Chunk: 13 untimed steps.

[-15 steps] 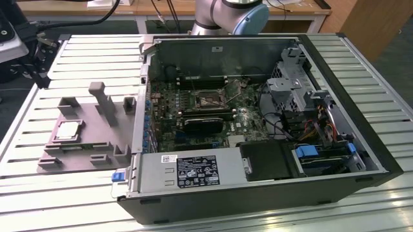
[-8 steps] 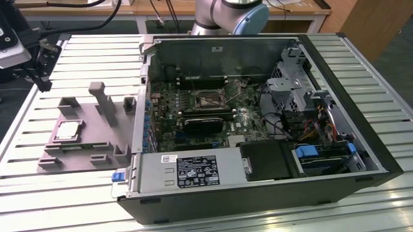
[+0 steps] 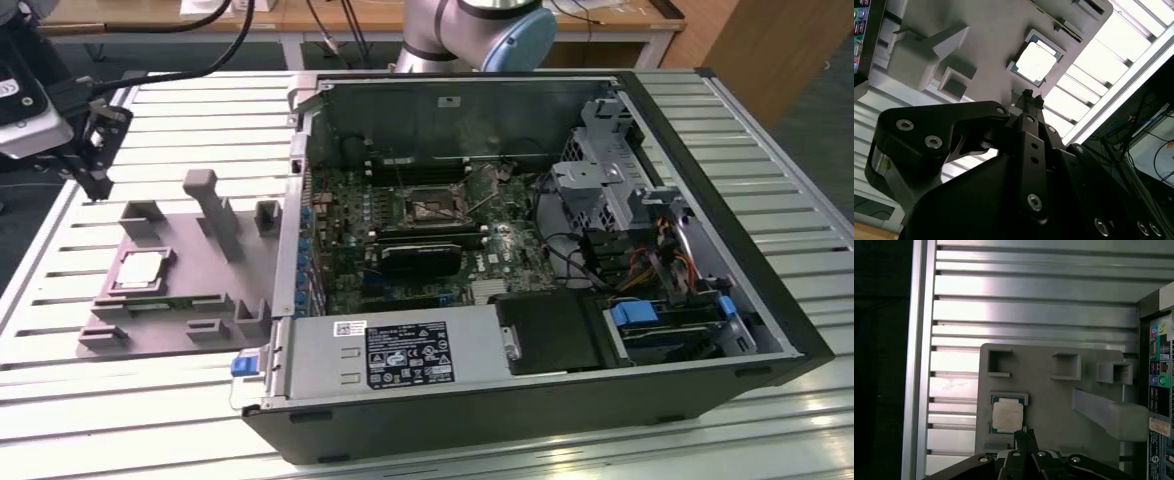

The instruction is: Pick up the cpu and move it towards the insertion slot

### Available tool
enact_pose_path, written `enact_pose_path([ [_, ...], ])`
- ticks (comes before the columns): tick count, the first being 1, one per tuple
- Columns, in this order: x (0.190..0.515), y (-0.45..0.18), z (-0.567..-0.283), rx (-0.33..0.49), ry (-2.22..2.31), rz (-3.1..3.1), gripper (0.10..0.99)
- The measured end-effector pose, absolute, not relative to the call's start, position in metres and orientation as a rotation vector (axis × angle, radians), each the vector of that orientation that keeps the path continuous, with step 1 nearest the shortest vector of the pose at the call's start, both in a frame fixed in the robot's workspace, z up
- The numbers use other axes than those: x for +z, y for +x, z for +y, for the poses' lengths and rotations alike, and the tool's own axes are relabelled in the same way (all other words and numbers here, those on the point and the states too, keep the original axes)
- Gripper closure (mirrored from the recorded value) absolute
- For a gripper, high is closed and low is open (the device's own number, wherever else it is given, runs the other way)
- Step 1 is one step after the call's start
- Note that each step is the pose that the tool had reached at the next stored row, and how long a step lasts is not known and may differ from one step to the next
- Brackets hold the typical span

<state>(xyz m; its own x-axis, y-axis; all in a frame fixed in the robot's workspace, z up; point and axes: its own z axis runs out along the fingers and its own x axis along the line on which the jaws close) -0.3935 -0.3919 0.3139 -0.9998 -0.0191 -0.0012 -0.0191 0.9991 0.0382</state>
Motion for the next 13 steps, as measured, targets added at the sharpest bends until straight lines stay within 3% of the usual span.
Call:
enact_pose_path([
  [13, 0.290, -0.400, -0.392, 0.060, -0.031, 3.134, 0.984],
])
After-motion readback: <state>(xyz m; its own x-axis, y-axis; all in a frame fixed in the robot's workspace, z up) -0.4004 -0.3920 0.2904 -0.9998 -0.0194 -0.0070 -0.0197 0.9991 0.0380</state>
